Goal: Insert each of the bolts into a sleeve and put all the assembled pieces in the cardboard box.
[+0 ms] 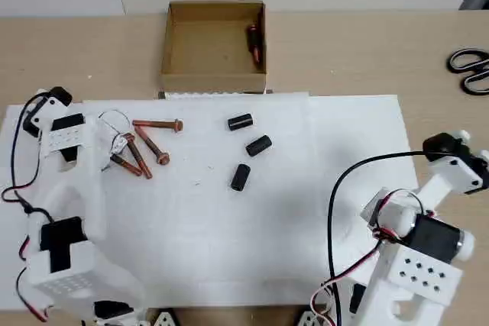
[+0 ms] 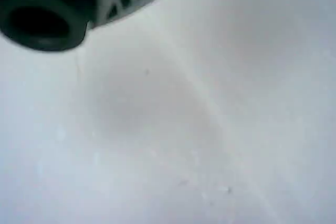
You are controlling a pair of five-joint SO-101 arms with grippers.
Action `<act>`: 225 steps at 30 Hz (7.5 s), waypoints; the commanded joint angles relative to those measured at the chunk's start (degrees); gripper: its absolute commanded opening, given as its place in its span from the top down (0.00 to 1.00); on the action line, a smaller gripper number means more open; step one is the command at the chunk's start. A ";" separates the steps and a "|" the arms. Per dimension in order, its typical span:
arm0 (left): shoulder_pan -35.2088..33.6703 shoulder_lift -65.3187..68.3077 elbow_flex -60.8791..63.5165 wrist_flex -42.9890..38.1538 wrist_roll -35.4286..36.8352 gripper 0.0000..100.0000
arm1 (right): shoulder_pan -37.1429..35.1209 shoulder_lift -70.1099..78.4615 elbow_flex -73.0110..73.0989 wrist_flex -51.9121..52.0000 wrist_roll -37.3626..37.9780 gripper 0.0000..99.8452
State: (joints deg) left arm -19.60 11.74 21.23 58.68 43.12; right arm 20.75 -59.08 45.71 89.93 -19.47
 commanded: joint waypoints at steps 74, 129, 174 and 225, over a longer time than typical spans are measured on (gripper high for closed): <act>44.66 -114.81 48.48 -4.31 -9.32 1.00 | -72.57 -35.74 34.20 -42.77 23.47 1.00; 45.27 -114.81 51.12 0.53 -13.89 1.00 | -72.31 -35.74 29.36 -43.82 23.65 1.00; 48.18 -114.73 52.62 7.56 -18.64 1.00 | -68.18 -35.65 25.41 -46.90 26.81 1.00; 40.79 -114.73 41.71 11.60 -18.73 0.80 | -67.91 -35.65 34.37 -49.45 26.64 1.00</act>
State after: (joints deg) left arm 21.01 -103.16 66.24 68.88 24.75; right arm -47.74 -94.24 80.00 43.78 6.90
